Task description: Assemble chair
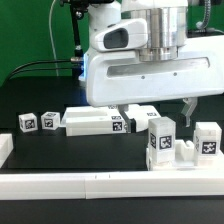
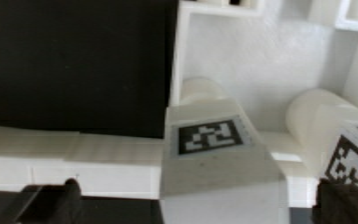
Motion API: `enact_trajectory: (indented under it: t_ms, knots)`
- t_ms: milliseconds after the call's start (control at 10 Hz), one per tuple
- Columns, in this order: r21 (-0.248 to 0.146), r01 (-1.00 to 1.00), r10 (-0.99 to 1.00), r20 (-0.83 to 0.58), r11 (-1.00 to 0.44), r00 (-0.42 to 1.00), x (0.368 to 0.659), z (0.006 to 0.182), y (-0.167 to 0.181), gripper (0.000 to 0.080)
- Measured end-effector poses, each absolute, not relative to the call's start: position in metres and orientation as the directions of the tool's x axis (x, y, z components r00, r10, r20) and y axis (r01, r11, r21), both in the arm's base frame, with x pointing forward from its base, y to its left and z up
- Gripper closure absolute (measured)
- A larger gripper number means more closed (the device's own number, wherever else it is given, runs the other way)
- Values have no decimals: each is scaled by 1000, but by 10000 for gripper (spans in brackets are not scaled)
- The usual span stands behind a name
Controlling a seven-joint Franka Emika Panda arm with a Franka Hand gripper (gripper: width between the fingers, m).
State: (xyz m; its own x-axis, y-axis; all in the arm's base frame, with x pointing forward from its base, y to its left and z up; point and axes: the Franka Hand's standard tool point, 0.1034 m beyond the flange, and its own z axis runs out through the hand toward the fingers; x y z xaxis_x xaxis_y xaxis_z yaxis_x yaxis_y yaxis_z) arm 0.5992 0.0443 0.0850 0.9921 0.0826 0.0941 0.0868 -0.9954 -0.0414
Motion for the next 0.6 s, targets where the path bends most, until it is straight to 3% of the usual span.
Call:
enact_trajectory:
  t_ms: [100,300,500,600]
  knots:
    - [-43,68,64,93,-997,994,599,85,44,165]
    - [-48,14,10,90,-999,996,599,85,44,513]
    - [-66,-179,-184,76,-982,980,599,85,46,511]
    - [-84,-383,-388,51,-920,920,602,89,50,511]
